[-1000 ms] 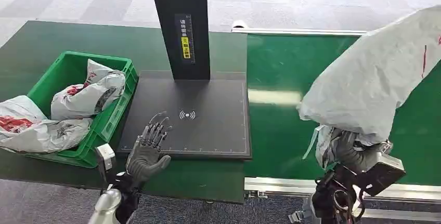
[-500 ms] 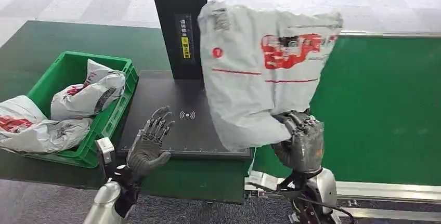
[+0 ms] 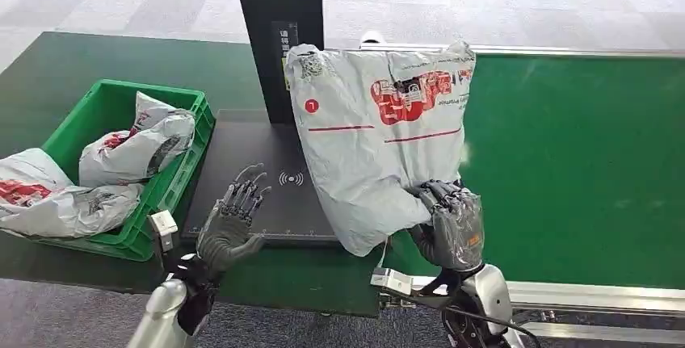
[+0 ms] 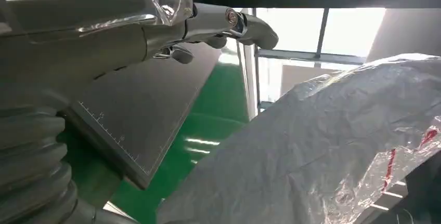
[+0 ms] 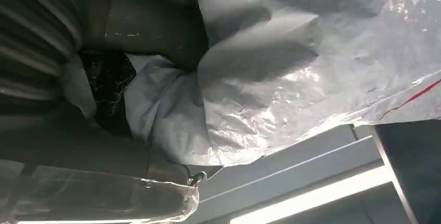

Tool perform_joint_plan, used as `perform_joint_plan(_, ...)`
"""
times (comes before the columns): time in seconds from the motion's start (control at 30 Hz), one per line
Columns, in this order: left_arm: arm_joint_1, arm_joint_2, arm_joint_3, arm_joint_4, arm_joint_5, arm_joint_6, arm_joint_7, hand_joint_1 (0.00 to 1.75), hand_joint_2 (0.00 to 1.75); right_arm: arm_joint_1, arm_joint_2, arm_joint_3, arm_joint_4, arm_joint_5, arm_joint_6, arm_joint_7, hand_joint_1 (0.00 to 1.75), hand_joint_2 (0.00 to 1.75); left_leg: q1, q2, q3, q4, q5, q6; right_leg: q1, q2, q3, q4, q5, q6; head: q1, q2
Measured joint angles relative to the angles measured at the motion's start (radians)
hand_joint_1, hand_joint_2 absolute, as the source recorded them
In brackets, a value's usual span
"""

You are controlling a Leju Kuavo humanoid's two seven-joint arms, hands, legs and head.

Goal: Moved the parcel from conveyor to table for the left to box.

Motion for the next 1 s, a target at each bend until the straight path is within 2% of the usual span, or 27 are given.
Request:
perform_joint_plan(0.23, 0.000, 0.002, 0.000, 0.002, 0.000, 0.000, 0.000, 0.00, 1.75, -0.002, -0.001, 0.002, 0.009, 0.008, 0.001, 0.008, 1.75, 1.75, 0.000, 0.000, 0.000, 0.000, 0.000, 0.000, 0.000, 0.000, 0.000, 0.000, 0.000, 0.000, 0.000, 0.000)
perform_joint_plan(0.43, -0.001, 0.004, 0.000, 0.002, -0.015, -0.014, 0.000, 0.00, 1.75, -0.030, -0.023, 0.064, 0.071, 0.188, 0.074, 0.211, 1.75, 1.75, 0.000, 0.000, 0.000, 0.000, 0.000, 0.000, 0.000, 0.000, 0.000, 0.000, 0.000, 0.000, 0.000, 0.000)
perform_joint_plan(0.67, 0.000, 0.006, 0.001, 0.004, -0.035, -0.002, -0.013, 0.00, 1.75, -0.058, -0.052, 0.086, 0.155, 0.311, 0.135, 0.354, 1.75, 1.75, 0.000, 0.000, 0.000, 0.000, 0.000, 0.000, 0.000, 0.000, 0.000, 0.000, 0.000, 0.000, 0.000, 0.000)
perform_joint_plan(0.73, -0.002, 0.007, 0.007, 0.004, -0.040, 0.022, -0.038, 0.00, 1.75, -0.092, -0.067, 0.085, 0.191, 0.336, 0.154, 0.350, 1.75, 1.75, 0.000, 0.000, -0.001, 0.000, 0.000, 0.000, 0.000, 0.000, 0.000, 0.000, 0.000, 0.000, 0.000, 0.000)
perform_joint_plan(1.0, -0.031, 0.008, 0.023, 0.013, -0.029, 0.023, -0.046, 0.00, 1.75, -0.350, -0.082, 0.126, 0.413, 0.289, 0.231, 0.201, 1.75, 1.75, 0.000, 0.000, 0.001, 0.000, 0.002, 0.000, 0.000, 0.000, 0.000, 0.000, 0.002, 0.000, 0.000, 0.000)
